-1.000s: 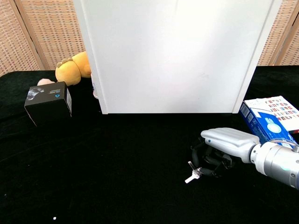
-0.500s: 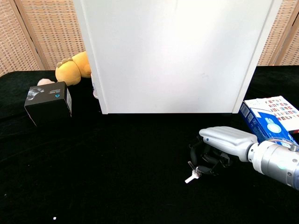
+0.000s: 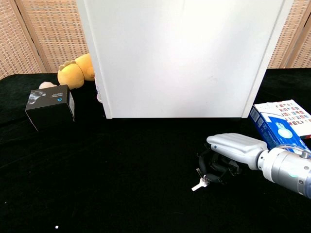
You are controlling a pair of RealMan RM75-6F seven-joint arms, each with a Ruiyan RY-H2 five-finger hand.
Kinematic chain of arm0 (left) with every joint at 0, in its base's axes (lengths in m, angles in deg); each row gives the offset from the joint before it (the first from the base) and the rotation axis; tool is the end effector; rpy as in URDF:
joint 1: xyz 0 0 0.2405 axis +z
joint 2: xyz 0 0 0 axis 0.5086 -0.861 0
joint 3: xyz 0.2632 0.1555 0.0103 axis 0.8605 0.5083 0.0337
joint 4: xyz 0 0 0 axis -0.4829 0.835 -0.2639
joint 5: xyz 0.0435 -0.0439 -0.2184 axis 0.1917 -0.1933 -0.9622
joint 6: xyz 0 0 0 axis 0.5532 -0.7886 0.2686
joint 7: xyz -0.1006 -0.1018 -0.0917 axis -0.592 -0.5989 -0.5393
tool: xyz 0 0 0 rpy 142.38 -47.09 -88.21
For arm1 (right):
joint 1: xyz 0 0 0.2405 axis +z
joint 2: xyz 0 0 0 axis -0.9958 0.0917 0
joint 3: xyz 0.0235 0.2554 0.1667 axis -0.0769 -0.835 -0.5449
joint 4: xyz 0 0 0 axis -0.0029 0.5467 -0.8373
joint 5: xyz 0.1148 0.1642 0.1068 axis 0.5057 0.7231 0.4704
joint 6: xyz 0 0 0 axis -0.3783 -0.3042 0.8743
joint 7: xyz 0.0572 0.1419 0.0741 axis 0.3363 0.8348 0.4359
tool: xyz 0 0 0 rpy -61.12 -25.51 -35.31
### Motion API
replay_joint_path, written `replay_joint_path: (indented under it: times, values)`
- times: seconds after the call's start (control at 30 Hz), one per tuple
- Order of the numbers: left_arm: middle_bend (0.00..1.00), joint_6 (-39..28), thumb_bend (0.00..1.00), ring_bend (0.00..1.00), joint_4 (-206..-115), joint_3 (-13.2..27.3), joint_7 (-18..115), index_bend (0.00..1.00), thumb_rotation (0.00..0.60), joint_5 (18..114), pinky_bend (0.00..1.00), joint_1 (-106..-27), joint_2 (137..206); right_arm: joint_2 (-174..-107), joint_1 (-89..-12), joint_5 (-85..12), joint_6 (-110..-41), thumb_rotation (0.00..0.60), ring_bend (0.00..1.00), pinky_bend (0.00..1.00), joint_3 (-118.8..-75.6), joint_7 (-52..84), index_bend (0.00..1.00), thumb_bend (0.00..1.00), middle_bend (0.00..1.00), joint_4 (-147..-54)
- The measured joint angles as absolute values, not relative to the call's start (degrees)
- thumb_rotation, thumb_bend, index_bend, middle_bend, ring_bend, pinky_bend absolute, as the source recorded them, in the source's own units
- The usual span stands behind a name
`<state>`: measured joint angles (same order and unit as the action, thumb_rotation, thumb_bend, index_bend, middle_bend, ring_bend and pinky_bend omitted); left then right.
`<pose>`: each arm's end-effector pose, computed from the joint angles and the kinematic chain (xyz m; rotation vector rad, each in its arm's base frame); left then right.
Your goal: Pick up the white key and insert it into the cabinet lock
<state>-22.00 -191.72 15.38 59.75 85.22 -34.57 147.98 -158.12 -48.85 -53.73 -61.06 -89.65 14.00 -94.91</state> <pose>-0.3512 0.1900 0.1571 -1.4193 -0.9944 -0.7064 -0.2266 -0.3381 -0.1415 2.0435 -1.1732 0.8929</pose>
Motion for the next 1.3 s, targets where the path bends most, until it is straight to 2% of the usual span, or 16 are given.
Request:
replay_joint_path:
  times: [0.3,0.8,1.1,1.3]
  values:
    - [0.0,-22.09,0.0,0.0,-191.74,15.44,59.49,0.0,0.6,85.35,0.0,-34.54,147.85,-157.79,-48.88,-53.89,-61.6,0.6,0.94,1.0,-89.7,14.08,0.61,0.59,0.94,-95.73]
    - [0.0,-22.18,0.0,0.0,-191.85,15.66,59.33,0.0,0.6,85.79,0.0,-34.49,147.79,-154.01,-48.82,-55.15,-64.24,0.6,0.94,1.0,-90.57,13.83,0.61,0.6,0.95,-102.35]
    - [0.0,-22.27,0.0,0.0,-191.96,15.92,59.21,0.0,0.6,86.36,0.0,-34.42,147.72,-148.28,-48.39,-56.37,-67.28,0.6,0.94,1.0,-92.44,10.02,0.62,0.6,0.95,-111.61]
    - [0.0,-22.39,0.0,0.0,-192.12,16.14,58.9,0.0,0.6,86.89,0.0,-34.33,147.54,-143.13,-47.5,-55.59,-68.85,0.6,0.94,1.0,-95.7,5.1,0.62,0.6,0.95,-120.74]
